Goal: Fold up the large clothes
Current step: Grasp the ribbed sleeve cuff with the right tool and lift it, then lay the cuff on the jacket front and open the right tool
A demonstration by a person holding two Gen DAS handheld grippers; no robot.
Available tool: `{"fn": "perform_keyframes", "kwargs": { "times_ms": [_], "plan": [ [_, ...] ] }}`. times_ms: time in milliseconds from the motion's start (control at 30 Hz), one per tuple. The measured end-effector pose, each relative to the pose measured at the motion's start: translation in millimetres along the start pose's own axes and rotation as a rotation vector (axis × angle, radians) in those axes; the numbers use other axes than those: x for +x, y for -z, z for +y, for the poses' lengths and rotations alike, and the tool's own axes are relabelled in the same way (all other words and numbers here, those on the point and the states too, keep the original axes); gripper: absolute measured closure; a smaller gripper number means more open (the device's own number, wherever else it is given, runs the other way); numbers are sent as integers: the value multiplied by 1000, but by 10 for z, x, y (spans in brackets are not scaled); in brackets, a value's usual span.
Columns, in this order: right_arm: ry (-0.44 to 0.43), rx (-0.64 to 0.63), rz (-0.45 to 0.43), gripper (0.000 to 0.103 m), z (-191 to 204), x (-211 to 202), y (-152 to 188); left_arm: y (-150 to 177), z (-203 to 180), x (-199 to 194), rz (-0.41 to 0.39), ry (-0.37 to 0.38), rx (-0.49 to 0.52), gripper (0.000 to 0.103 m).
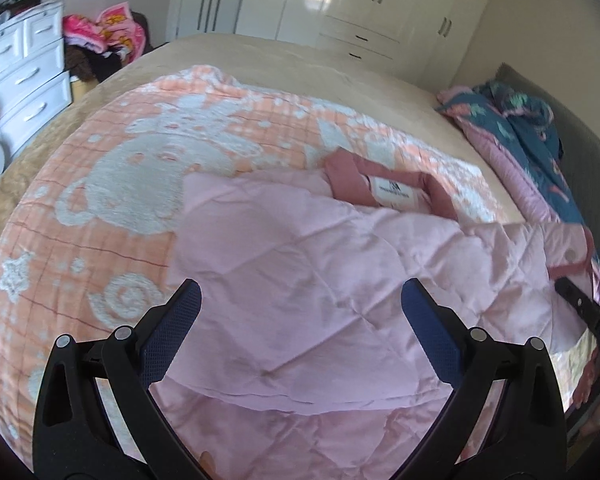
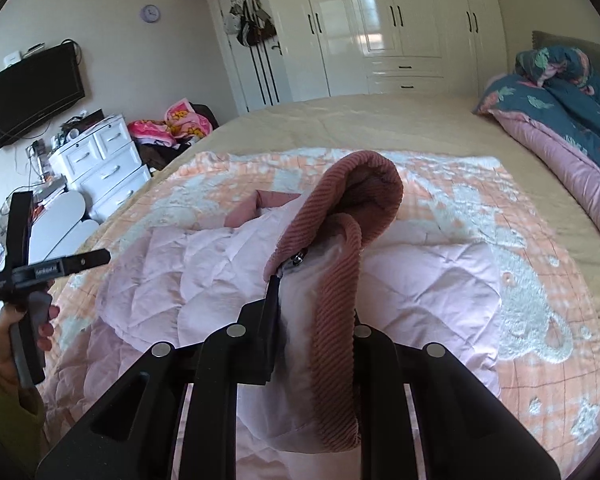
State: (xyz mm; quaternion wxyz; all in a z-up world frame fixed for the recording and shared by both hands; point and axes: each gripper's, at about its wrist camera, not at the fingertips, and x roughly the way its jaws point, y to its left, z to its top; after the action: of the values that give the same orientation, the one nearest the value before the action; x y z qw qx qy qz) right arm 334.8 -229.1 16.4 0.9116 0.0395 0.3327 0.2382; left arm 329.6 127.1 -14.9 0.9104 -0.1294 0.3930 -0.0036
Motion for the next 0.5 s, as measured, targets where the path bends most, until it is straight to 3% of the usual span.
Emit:
{"fn": "perform_keyframes", "kwargs": {
  "times_ms": [333, 500],
  "plan": [
    [47, 61, 63, 80, -128, 204, 124, 142, -296, 163, 48, 15, 83, 9],
    [80, 126, 91, 61, -265, 286, 198, 194, -369, 217, 69, 14, 103, 9]
  ]
}}
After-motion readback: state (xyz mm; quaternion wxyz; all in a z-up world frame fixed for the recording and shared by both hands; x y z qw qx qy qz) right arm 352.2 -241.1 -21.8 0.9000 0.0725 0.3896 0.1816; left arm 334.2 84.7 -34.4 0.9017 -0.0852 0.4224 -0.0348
